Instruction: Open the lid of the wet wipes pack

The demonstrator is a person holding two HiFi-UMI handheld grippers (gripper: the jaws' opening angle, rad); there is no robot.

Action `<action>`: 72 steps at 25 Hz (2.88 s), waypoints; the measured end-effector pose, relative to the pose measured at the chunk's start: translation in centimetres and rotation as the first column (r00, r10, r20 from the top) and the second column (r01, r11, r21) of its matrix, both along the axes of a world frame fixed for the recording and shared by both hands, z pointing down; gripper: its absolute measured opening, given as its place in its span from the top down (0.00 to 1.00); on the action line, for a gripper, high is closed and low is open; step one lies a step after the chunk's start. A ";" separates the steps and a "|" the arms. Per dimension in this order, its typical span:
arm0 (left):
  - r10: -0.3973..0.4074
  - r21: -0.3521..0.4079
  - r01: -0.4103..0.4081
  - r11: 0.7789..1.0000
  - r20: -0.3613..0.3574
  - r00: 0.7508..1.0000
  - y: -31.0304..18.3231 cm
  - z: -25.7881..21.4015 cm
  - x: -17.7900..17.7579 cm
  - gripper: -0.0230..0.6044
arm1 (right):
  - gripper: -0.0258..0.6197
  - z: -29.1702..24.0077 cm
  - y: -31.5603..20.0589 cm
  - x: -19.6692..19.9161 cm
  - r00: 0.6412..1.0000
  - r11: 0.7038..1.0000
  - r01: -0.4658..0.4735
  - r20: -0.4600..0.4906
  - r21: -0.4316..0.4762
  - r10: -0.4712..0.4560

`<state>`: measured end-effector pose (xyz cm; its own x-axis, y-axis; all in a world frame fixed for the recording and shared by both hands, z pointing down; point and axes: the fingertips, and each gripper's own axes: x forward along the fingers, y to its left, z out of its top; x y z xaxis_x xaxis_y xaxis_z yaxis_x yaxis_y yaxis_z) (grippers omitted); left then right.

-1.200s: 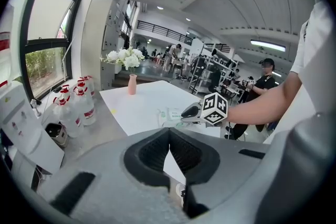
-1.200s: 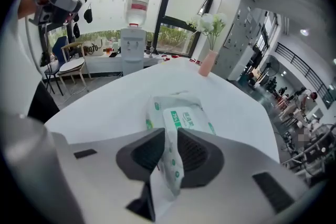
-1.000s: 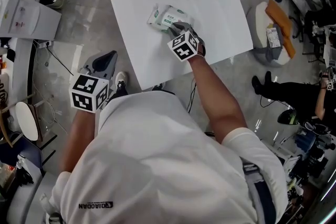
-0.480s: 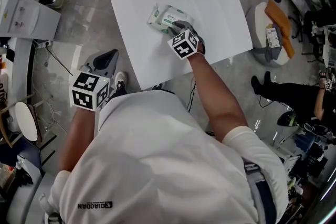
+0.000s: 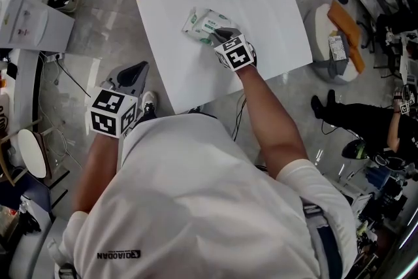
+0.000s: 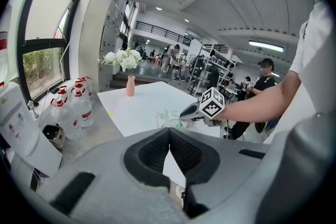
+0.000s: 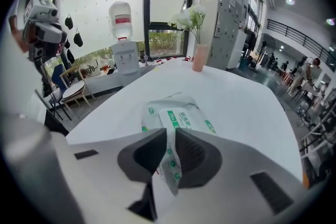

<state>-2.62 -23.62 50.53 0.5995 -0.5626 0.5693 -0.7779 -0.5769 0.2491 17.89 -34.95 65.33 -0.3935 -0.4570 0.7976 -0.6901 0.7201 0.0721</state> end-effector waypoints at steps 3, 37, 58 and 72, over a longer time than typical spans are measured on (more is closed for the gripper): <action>0.007 0.003 -0.007 1.000 -0.002 1.000 -0.2 -0.2 0.3 0.95 | 0.89 -0.8 -0.3 0.1 0.999 1.000 -0.016 0.036 0.002 0.016; -0.089 -0.025 0.090 0.996 0.035 0.995 -0.2 0.5 -0.7 0.95 | 0.92 3.1 -10.5 3.9 0.993 0.998 -0.062 -0.099 -0.012 0.061; 0.044 0.046 -0.044 0.998 -0.007 0.999 -2.5 -1.3 -0.2 0.95 | 0.88 -4.7 -7.7 2.9 0.993 0.989 -0.102 -0.055 0.104 0.108; 0.235 0.132 -0.230 0.964 -0.031 0.971 -2.5 -3.2 3.9 0.95 | 0.88 -10.9 8.2 1.4 0.923 0.940 -0.332 0.232 0.083 0.306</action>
